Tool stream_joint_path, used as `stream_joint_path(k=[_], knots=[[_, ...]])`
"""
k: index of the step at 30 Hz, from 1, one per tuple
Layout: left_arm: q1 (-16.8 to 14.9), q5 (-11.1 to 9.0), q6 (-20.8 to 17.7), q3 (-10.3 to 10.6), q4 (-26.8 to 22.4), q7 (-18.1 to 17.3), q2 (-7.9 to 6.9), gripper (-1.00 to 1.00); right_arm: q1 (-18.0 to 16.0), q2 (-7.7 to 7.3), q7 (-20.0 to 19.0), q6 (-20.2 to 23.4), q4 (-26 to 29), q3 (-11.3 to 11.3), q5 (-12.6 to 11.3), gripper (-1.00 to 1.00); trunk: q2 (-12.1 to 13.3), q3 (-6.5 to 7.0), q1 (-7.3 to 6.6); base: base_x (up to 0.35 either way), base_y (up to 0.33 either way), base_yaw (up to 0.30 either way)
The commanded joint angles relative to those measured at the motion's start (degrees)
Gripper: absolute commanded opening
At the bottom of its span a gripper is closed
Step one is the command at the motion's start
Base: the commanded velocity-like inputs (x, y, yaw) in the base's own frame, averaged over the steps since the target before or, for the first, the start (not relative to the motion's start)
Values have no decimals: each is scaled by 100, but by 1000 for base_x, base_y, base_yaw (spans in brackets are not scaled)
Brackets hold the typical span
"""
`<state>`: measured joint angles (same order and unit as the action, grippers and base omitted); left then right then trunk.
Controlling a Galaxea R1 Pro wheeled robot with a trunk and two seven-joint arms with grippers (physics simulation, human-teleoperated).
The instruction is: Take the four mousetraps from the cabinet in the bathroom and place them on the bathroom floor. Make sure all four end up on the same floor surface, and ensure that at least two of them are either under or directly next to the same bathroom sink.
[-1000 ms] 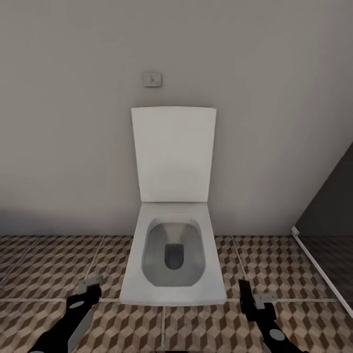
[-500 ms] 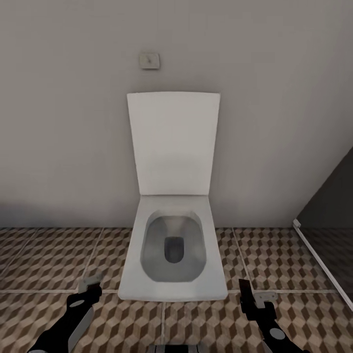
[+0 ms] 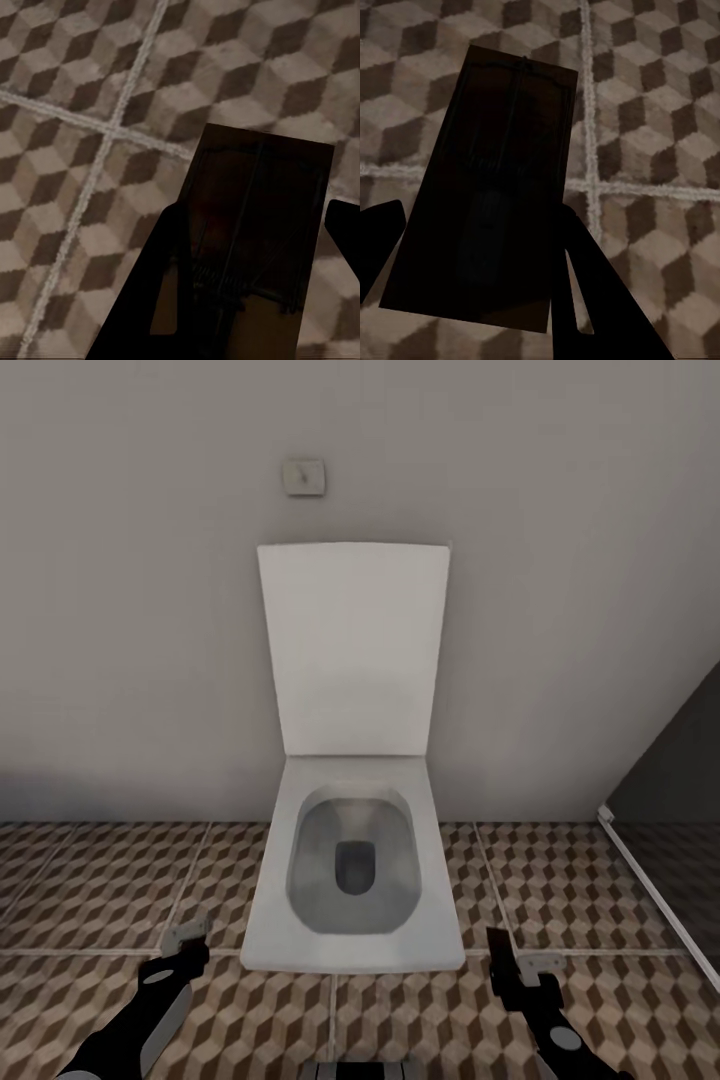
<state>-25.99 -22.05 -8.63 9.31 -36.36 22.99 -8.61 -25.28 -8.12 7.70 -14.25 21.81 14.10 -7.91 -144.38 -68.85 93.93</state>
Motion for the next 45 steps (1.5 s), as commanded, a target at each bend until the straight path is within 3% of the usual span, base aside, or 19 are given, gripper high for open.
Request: stream_joint_path(k=[1, 7, 13, 20, 28, 45], knots=[[-2, -37, -26, 46, -12, 71, -9, -100, -4, -5, 26, -21, -1, 49, -58, -100, -4, -27, 1, 0, 0, 0], [-7, -36, -36, 38, -12, 98, -33, -100, -4, -5, 44, -15, 0, 49, -55, -100, -12, -160, 17, 0, 0, 0], [-25, -29, -59, -113, -12, 57, -36, -100, -20, -5, 68, -8, 10, 43, -58, -100, -20, -293, 32, 0, 0, 0], [-219, -36, -202, -147, -42, 47, -37, -100, -262, -5, 74, 30, 86, 40, -53, -100, -29, -448, 50, 0, 0, 0], [-314, -33, -274, -144, -110, 52, 23, -100, -410, -13, 82, 320, 219, 40, -52, -100, -29, -448, 50, 0, 0, 0], [-319, -34, -271, -140, -171, 48, 43, -100, -457, -5, 34, 353, 451, 40, -92, -100, -29, -448, 50, 0, 0, 0]])
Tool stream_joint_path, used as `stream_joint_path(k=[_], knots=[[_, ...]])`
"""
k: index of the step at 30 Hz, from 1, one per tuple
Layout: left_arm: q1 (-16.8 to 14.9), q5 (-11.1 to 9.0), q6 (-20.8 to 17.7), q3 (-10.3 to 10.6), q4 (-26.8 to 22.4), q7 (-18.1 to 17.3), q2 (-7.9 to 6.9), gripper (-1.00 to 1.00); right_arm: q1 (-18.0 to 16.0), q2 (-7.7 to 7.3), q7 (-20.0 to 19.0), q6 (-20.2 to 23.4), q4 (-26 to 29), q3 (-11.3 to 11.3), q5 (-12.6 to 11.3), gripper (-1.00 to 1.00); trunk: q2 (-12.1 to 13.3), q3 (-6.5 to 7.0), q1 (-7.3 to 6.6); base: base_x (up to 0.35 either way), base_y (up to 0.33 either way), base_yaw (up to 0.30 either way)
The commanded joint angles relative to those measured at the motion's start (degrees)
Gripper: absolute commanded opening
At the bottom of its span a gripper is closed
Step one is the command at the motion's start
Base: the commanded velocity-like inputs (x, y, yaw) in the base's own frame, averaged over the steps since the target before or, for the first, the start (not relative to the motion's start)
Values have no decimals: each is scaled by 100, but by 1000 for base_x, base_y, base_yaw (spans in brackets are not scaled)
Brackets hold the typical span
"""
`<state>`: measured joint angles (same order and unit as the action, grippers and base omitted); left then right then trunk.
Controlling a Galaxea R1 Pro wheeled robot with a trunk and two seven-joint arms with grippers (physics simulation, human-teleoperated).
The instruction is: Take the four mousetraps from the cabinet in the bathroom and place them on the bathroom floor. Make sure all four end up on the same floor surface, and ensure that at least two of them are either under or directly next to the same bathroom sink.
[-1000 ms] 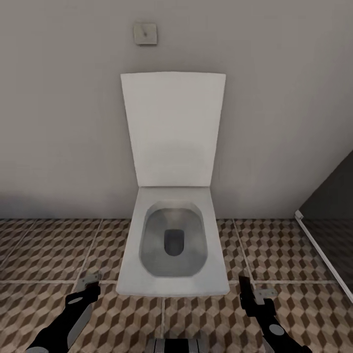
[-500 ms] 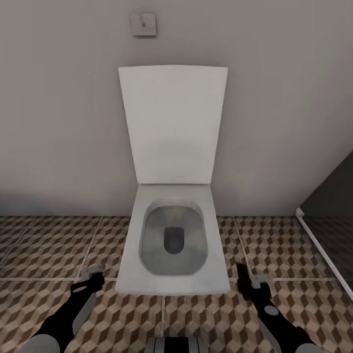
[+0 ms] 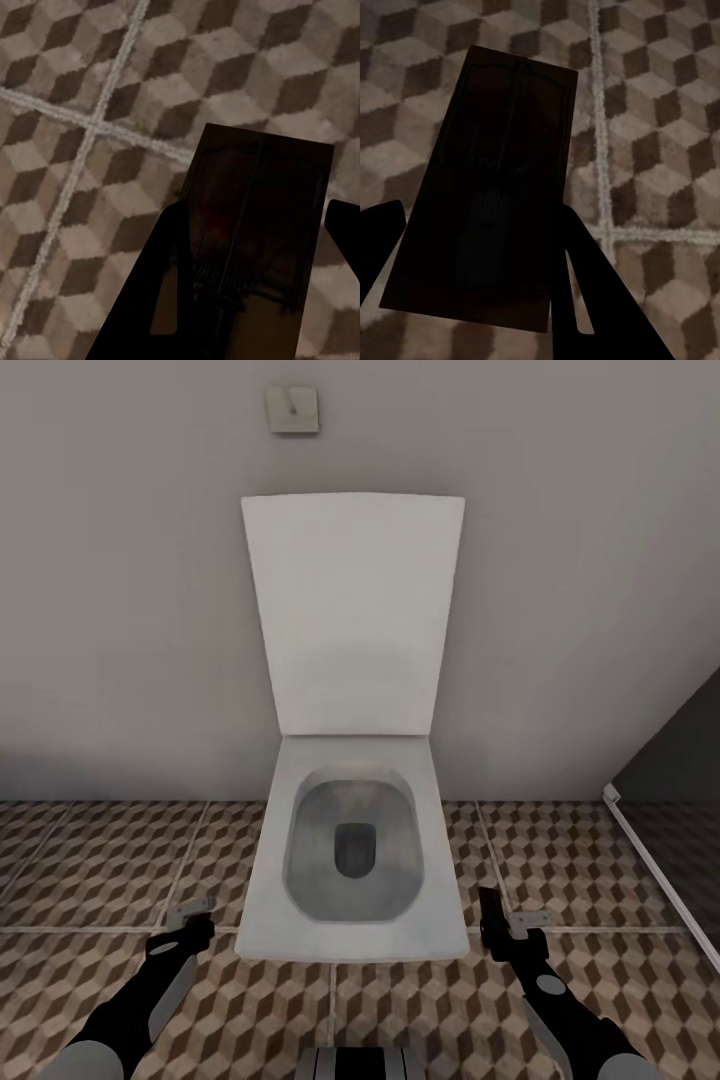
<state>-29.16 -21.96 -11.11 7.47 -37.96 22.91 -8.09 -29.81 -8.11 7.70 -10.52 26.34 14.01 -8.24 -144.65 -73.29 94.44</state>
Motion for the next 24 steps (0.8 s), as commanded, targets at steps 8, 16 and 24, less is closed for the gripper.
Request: stream_joint_path(k=[8, 16, 24], knots=[[-2, -44, -22, 44, -14, 82, -14, -100, -2, -6, 30, -21, -1, 49, -58, -100, -8, -115, 12, 0, 0, 0], [-4, -52, -22, 44, -15, 99, -20, -100, -2, -6, 30, -19, -1, 49, -44, -100, -19, -292, 32, 0, 0, 0], [-5, -54, -14, 44, -22, 91, -30, -100, -2, -6, 38, -19, 5, 45, -33, -100, -30, -470, 53, 0, 0, 0]])
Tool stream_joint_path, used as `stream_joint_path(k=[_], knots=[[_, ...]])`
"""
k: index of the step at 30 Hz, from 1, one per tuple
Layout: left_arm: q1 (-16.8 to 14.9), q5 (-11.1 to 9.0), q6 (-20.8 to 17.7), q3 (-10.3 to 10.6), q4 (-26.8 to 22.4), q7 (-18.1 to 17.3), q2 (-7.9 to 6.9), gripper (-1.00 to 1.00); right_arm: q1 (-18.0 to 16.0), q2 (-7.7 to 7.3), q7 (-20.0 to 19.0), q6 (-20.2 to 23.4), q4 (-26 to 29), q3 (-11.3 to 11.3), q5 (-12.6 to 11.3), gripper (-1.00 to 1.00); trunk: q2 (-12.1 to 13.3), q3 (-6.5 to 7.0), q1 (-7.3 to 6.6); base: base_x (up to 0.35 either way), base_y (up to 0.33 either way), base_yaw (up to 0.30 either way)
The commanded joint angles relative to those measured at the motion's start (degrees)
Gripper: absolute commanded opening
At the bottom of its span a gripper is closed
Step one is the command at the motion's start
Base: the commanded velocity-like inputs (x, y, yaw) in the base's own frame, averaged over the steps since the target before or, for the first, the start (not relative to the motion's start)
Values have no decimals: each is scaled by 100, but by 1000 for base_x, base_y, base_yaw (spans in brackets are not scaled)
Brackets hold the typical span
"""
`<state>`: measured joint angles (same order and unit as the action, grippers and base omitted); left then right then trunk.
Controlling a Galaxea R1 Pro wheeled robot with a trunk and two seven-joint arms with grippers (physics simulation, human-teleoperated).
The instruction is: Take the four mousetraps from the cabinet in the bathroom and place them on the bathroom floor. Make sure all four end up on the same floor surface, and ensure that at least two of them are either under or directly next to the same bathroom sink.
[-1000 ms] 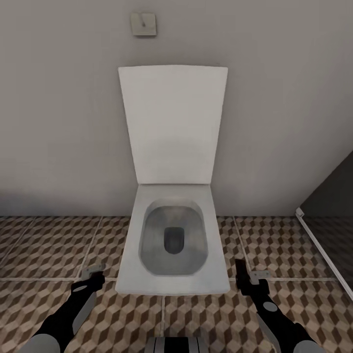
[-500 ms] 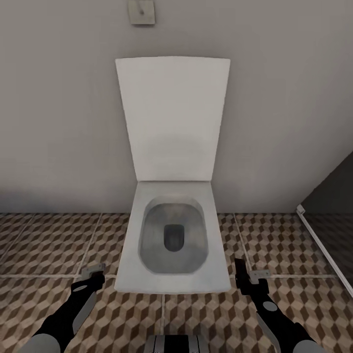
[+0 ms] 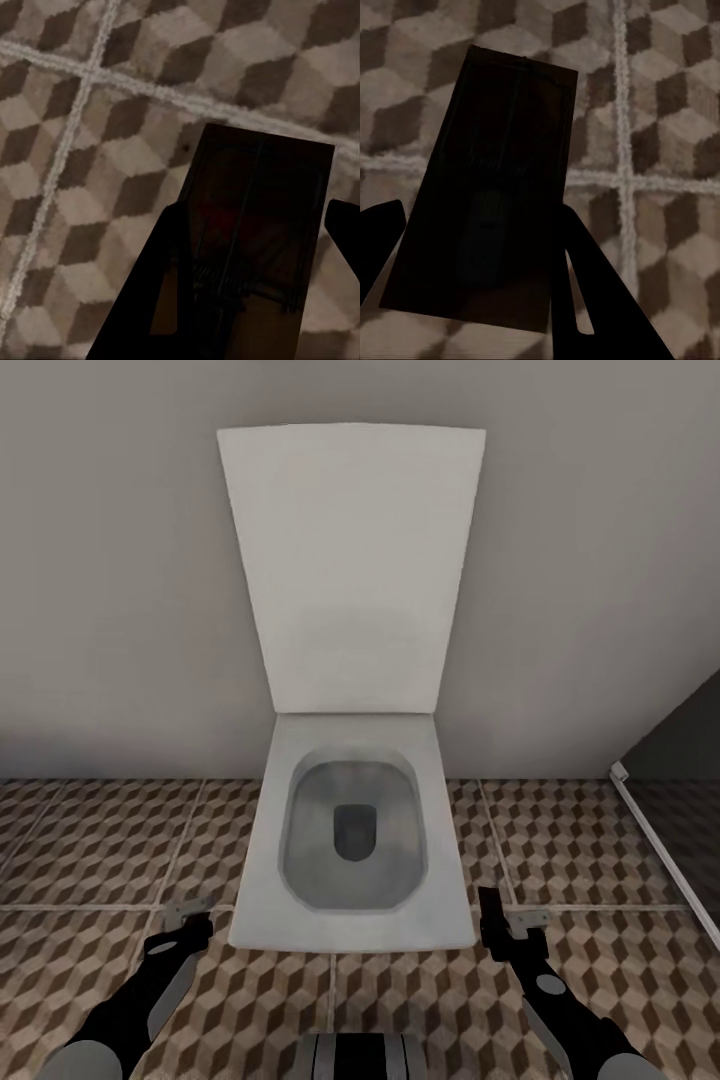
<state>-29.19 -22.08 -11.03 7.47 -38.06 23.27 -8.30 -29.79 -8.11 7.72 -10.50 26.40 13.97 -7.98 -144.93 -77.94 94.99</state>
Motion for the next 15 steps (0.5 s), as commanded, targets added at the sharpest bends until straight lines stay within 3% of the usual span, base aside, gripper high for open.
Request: stream_joint_path(k=[1, 5, 9, 15], knots=[[-4, -41, -27, 44, -28, 44, -16, -100, -6, -6, 41, -18, 14, 47, -54, -100, -3, -27, 1, 0, 0, 0], [-36, -36, -95, 44, -268, 24, -25, -100, -75, -6, 52, 232, 231, 45, -52, -100, -7, -93, 9, 0, 0, 0], [-106, -40, -622, 43, -513, 13, -41, -100, -154, -6, 30, 768, 356, 44, -57, -100, -7, -93, 9, 0, 0, 0], [-128, -40, -901, 40, -588, 3, -1, -100, -174, -6, 20, 933, 375, 44, -72, -100, -7, -93, 9, 0, 0, 0]])
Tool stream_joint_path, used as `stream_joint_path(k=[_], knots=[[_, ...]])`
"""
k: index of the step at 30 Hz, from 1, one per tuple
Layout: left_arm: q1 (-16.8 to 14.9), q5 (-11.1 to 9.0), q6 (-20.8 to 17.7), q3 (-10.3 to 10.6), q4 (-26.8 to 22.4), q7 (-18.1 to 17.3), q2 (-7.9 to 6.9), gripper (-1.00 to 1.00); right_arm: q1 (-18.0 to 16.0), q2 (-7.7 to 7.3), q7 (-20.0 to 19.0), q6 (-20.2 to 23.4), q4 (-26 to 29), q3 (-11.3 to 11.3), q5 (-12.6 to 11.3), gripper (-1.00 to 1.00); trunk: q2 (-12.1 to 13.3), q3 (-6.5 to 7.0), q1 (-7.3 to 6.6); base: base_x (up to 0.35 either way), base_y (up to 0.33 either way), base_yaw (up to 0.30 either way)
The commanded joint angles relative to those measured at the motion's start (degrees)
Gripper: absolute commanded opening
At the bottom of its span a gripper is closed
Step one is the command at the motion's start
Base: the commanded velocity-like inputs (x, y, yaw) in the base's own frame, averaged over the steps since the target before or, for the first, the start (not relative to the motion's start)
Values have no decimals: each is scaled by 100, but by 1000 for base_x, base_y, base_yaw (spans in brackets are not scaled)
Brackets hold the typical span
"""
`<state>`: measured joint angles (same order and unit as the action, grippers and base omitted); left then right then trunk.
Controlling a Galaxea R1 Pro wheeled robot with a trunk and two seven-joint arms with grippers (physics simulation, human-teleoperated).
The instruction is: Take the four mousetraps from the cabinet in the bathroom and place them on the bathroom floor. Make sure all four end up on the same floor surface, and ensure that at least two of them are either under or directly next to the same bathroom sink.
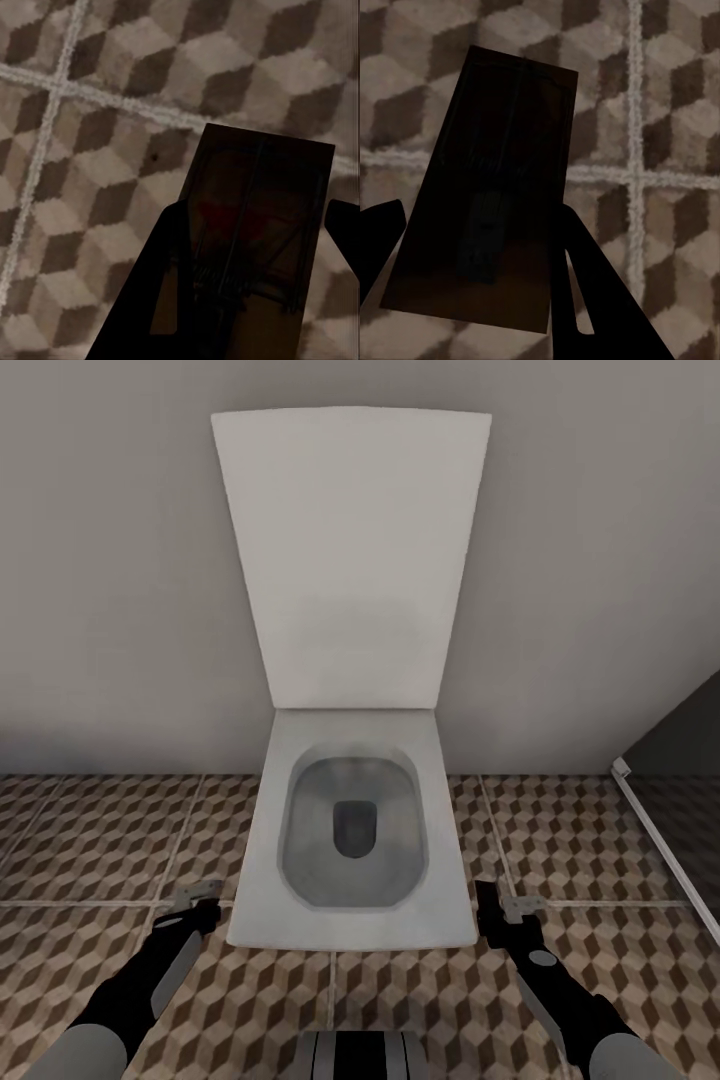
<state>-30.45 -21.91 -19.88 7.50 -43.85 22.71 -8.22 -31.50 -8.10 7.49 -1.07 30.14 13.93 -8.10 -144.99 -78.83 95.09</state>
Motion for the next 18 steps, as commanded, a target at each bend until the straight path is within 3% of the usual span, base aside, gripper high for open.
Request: stream_joint_path(k=[1, 13, 18], knots=[[-3, -58, -25, 37, -13, 58, -9, -100, -4, -7, 43, -6, 3, 49, -60, -100, -2, -4, -1, 0, 0, 0], [-5, -49, -48, 19, -105, 90, -80, -100, -5, -14, 88, -7, 13, 43, -55, -100, -2, -4, -1, 0, 0, 0], [-5, -40, -56, -200, -252, 86, -87, -100, -5, -30, 100, -5, 18, 40, -52, -100, -2, -4, -1, 0, 0, 0]])
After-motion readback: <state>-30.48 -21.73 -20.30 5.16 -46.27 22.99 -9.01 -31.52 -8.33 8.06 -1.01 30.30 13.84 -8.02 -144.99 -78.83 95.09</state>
